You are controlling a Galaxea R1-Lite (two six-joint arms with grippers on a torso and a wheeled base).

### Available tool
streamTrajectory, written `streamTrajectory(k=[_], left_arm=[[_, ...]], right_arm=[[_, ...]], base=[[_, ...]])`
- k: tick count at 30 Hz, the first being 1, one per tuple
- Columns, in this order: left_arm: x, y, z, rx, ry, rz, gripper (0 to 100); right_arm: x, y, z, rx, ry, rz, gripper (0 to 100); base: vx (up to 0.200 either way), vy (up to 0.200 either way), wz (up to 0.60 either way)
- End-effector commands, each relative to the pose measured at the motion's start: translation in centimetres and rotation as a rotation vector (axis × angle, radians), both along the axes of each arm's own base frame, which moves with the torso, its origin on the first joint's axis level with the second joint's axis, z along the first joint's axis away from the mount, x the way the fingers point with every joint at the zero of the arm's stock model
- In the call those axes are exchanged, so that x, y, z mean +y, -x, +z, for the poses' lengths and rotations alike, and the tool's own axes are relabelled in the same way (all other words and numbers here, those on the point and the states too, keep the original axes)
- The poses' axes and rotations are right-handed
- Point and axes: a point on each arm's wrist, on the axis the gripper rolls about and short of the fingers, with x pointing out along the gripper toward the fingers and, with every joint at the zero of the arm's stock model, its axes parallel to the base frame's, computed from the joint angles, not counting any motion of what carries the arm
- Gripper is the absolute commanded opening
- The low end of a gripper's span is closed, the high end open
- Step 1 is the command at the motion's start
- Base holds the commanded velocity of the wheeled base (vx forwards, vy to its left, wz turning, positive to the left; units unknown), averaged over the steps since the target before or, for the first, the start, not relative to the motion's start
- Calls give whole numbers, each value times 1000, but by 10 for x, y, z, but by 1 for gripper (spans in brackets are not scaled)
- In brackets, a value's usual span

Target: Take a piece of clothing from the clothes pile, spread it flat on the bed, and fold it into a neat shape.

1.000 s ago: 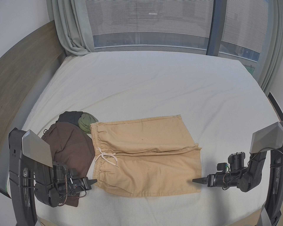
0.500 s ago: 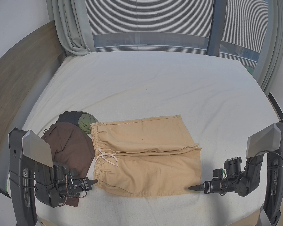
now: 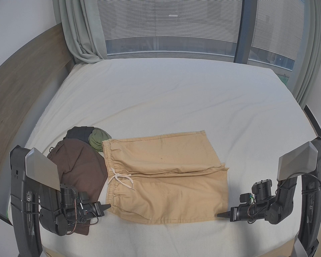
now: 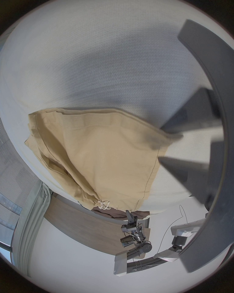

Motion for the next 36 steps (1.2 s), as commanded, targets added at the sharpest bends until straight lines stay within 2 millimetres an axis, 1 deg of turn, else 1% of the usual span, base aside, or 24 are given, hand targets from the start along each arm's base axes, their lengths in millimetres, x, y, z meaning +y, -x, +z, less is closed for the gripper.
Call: streamTrajectory(k=[1, 11, 12, 14, 16, 19, 26, 32, 36], left_arm=[[0, 0, 0, 1, 1, 0, 0], [0, -1, 2, -5, 13, -2, 0], [0, 0, 6, -10, 26, -11, 0], [0, 1, 15, -25, 52, -23, 0], [1, 6, 25, -21, 89, -22, 0], [3, 15, 35, -4, 123, -23, 0], [11, 32, 40, 7, 80, -32, 0], [11, 41, 38, 42, 73, -36, 0], [12, 51, 35, 67, 51, -55, 0]], right_arm=[[0, 0, 0, -2, -1, 0, 0], [-1, 2, 1, 4, 9, -11, 0], [-4, 8, 2, 18, 13, -15, 0], [-5, 13, 7, 18, 14, -17, 0], [-7, 18, 12, 17, 11, -18, 0], [-8, 26, 14, 34, 11, -14, 0], [-9, 42, 18, 34, 14, -2, 0], [-10, 51, 21, 7, 9, 4, 0], [-11, 59, 24, -5, 6, 7, 0]], base=[[0, 0, 0], [0, 0, 0], [0, 0, 0], [0, 0, 0], [0, 0, 0], [0, 0, 0], [0, 0, 0], [0, 0, 0], [0, 0, 0]])
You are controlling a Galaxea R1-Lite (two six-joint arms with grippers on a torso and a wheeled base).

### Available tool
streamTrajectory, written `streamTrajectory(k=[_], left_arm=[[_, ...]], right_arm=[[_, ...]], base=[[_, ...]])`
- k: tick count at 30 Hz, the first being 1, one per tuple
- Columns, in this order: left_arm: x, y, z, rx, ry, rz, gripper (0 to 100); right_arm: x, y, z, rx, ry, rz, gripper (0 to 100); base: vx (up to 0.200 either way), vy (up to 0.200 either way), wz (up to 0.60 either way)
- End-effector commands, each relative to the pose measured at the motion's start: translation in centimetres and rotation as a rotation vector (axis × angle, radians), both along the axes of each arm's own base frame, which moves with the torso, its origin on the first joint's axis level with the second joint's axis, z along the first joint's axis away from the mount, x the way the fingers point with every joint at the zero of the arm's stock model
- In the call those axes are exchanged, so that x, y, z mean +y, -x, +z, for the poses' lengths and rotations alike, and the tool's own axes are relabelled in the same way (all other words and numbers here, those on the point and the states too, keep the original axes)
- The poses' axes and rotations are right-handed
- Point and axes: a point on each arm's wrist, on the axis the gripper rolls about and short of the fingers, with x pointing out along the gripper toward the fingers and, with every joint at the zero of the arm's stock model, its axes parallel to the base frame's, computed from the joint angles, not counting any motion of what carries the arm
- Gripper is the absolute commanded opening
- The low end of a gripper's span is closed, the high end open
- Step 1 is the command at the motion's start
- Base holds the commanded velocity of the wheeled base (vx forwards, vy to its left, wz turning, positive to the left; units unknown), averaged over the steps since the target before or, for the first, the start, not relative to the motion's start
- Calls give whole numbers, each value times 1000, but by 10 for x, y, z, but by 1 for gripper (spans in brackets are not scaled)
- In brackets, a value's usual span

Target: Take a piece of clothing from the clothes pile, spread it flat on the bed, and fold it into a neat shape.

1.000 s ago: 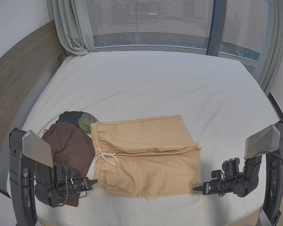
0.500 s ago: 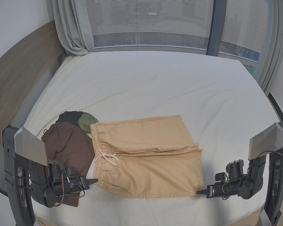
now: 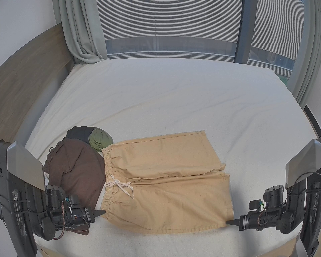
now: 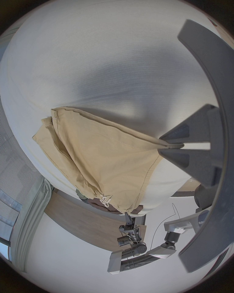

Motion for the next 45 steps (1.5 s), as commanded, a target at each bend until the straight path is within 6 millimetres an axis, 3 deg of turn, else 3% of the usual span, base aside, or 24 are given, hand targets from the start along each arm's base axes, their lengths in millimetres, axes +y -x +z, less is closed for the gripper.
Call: streamTrajectory(k=[1, 13, 27, 35, 45], left_arm=[[1, 10, -2, 25, -17, -22, 0], [-1, -6, 5, -54, 4, -32, 0], [-8, -24, 31, -129, 112, 18, 0], [-9, -25, 32, -133, 116, 19, 0], [-9, -32, 35, -164, 118, 25, 0]], right_arm=[[-1, 9, -1, 23, 4, 6, 0], [-1, -1, -3, -43, -20, -6, 0], [3, -18, 32, -176, -119, -57, 0], [4, -30, 34, -214, -141, -69, 0], [6, -41, 54, -284, -198, -98, 0]], base=[[0, 0, 0], [0, 0, 0], [0, 0, 0], [0, 0, 0], [0, 0, 0]])
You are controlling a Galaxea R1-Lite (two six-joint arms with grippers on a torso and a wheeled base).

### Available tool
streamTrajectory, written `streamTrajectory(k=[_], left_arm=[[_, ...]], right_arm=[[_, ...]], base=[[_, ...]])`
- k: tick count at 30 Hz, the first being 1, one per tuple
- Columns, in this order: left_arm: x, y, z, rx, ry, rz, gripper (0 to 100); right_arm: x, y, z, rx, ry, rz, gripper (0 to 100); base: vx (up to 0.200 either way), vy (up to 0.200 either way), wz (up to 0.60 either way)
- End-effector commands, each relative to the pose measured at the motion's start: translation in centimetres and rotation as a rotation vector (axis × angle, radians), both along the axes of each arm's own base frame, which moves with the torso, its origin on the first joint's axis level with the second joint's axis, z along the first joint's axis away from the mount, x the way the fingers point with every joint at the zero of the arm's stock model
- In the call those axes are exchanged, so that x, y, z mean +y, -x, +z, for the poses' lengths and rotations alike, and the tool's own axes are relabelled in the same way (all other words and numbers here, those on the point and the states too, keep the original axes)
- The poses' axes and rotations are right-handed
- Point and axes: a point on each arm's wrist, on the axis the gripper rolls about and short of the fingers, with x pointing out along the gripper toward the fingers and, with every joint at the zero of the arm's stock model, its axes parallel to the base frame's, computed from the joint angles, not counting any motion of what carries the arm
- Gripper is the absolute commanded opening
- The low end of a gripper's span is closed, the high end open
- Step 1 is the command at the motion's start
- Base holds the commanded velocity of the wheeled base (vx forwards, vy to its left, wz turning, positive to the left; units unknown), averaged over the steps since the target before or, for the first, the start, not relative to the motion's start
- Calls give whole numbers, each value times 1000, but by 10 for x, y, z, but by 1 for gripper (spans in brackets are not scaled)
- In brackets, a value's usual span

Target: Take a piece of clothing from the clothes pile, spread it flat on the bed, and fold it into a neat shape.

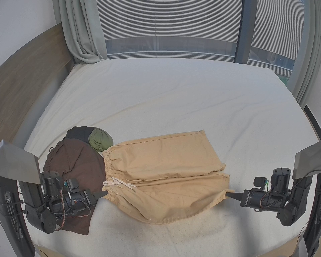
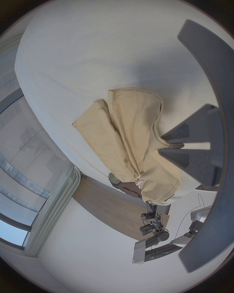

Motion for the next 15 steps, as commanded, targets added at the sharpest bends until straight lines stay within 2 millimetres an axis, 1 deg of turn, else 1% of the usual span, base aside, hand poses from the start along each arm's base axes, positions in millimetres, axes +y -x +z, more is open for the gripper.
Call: streamTrajectory(k=[1, 5, 8, 13, 15], left_arm=[[1, -4, 2, -12, 6, 8, 0], [0, -7, 7, -12, 43, 29, 0], [-1, -9, 11, -7, 77, 41, 0], [0, -10, 14, -17, 81, 45, 0], [0, -10, 15, -21, 84, 46, 0]], right_arm=[[1, -4, 11, -46, -18, -3, 0], [2, -9, 16, -79, -26, -5, 0], [2, -9, 21, -88, -43, -11, 0], [3, -10, 26, -106, -52, -10, 0], [3, -14, 29, -126, -56, -12, 0]], base=[[0, 0, 0], [0, 0, 0], [0, 0, 0], [0, 0, 0], [0, 0, 0]])
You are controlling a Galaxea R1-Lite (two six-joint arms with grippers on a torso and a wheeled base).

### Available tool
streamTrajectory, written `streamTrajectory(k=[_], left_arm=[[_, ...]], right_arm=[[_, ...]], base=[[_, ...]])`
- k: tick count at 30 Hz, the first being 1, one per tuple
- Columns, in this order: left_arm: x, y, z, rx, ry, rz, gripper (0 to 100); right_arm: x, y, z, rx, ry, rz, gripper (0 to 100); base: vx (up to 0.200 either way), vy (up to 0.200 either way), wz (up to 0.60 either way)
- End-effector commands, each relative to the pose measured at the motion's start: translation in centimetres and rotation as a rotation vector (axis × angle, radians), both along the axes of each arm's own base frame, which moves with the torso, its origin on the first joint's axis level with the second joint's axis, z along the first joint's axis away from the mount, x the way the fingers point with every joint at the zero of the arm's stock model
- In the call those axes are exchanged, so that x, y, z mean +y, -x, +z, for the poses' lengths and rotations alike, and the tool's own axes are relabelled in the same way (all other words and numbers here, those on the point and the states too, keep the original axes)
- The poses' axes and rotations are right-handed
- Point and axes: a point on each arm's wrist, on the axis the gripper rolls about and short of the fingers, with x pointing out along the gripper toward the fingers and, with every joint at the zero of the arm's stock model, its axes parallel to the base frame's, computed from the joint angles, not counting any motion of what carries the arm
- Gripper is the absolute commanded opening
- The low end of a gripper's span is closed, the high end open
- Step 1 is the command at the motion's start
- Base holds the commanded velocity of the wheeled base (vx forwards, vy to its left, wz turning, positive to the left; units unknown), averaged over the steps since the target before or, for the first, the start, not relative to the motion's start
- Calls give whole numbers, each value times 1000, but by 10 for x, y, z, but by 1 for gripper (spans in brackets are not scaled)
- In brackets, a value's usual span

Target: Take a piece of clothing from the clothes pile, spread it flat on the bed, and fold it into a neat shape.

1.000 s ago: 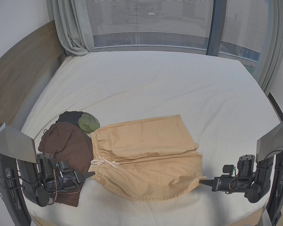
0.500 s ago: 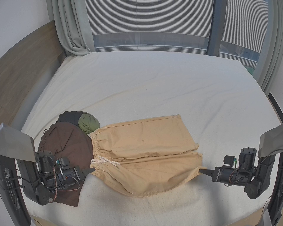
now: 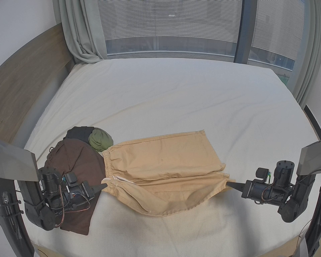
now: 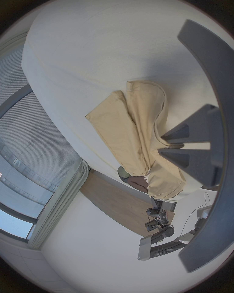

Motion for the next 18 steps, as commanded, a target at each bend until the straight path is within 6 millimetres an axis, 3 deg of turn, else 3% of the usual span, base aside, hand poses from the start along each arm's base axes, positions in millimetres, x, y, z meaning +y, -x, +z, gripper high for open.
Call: streamTrajectory(k=[1, 18], left_arm=[[0, -1, 4, -18, 6, 2, 0], [3, -12, 15, -42, 60, 55, 0]], right_arm=[[0, -4, 8, -42, -10, -2, 0], [3, -2, 39, -138, -55, 1, 0]], base=[[0, 0, 0], [0, 0, 0]])
